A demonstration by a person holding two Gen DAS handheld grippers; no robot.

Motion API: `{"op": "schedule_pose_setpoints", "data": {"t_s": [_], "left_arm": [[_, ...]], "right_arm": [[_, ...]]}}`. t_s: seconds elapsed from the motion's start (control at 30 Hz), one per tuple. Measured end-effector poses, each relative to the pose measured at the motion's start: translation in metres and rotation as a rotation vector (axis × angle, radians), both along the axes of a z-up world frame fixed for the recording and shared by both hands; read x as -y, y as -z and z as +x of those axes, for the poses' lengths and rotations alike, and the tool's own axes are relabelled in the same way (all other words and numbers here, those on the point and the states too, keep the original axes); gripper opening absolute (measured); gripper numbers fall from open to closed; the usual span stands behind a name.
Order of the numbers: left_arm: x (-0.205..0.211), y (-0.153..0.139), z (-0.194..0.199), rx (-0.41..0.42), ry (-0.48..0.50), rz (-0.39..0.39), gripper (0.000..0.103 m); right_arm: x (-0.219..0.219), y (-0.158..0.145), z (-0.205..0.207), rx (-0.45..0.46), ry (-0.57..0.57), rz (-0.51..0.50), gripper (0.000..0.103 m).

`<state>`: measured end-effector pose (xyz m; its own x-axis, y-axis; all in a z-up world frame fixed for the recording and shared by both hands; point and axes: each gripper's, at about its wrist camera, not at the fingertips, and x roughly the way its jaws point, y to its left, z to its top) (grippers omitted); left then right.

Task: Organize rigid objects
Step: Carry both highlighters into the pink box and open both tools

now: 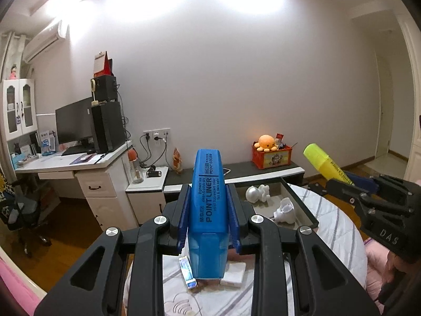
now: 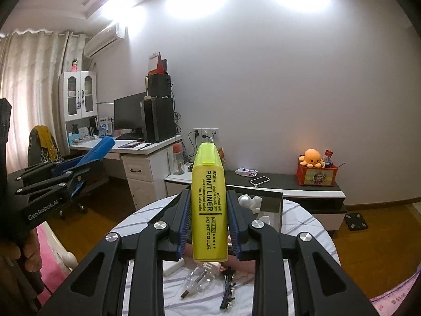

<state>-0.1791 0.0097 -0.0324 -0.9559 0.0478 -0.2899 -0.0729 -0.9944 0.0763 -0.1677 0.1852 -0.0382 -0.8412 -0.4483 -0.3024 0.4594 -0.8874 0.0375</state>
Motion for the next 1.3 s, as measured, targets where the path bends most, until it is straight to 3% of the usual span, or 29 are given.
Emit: {"op": "schedule_pose_setpoints", "data": {"t_s": [0.17,0.37,0.83,1.13,1.3], "left_arm": [[-0.008,0.009,-0.025,0.029,0.02,-0.011,0.026],[-0.003,0.028,-0.065,0.087,0.094,0.072,0.026],[-0.013,0.106,-0.176,0.317,0.136,0.117,0.026],[-0.036,0.14,-0.199,0.394,0.164,0.068,0.027],[-0.037,0.144,-0.2,0.399,0.155,0.058,0.03]], "right_arm": [[0.004,0.008,-0.021,0.023,-0.002,0.012,0.027],[0.012,0.025,-0.057,0.075,-0.006,0.044,0.027],[0.038,0.088,-0.155,0.26,0.01,0.142,0.027],[0.043,0.114,-0.182,0.336,0.02,0.189,0.027],[0.043,0.121,-0.188,0.36,0.022,0.187,0.027]]}}
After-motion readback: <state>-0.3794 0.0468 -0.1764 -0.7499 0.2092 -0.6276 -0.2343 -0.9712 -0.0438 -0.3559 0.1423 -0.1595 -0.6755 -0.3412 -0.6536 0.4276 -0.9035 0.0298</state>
